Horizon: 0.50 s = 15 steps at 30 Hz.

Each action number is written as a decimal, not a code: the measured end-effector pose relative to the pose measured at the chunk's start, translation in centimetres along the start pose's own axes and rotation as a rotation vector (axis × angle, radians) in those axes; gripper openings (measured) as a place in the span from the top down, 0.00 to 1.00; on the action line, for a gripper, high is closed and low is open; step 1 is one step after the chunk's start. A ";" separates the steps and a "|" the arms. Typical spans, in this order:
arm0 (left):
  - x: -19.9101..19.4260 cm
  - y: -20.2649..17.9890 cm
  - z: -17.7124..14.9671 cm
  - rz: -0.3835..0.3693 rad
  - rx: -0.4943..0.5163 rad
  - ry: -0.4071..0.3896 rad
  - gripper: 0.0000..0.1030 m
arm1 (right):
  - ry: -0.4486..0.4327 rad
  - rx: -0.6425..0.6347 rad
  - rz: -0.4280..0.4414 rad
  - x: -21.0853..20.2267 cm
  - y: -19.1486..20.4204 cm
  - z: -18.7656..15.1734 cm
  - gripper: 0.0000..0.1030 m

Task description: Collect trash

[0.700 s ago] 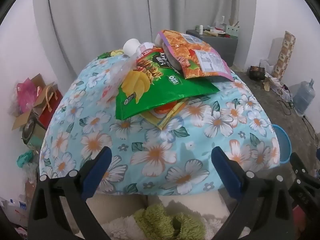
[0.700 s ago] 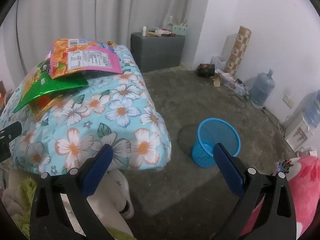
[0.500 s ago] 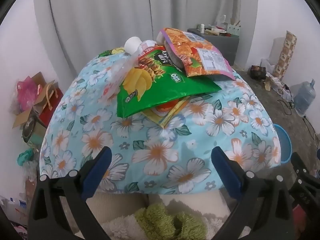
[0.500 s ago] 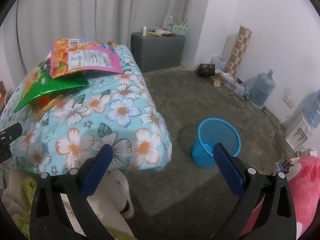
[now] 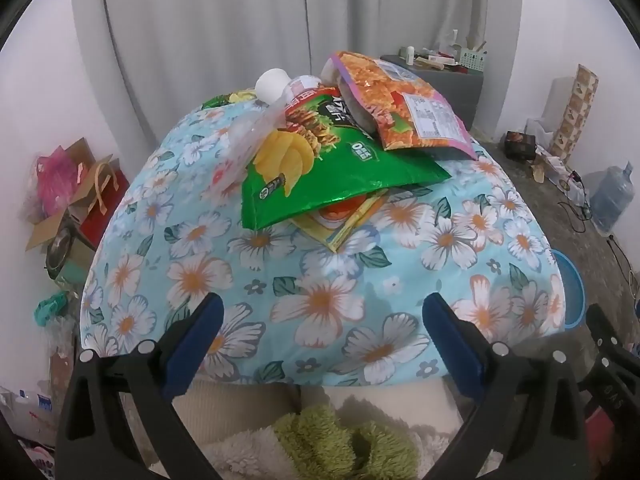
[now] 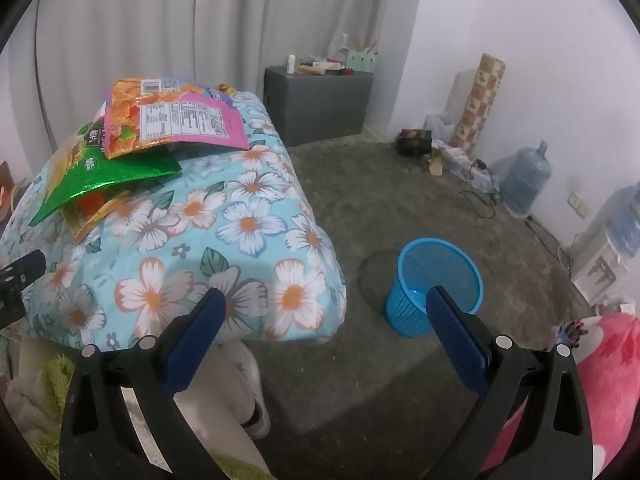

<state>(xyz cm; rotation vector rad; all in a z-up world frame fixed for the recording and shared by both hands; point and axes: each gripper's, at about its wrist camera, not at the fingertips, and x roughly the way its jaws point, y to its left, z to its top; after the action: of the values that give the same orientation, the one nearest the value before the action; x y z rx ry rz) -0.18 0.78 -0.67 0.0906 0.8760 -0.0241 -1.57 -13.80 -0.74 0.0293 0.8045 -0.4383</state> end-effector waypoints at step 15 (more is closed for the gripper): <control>0.1 0.1 0.1 -0.004 -0.001 0.005 0.05 | -0.001 0.001 0.002 0.0 0.1 0.2 0.06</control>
<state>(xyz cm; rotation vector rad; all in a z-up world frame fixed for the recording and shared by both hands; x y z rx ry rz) -0.05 0.88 -0.67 0.0878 0.8807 -0.0271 -1.41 -13.73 -0.58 0.0304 0.8031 -0.4364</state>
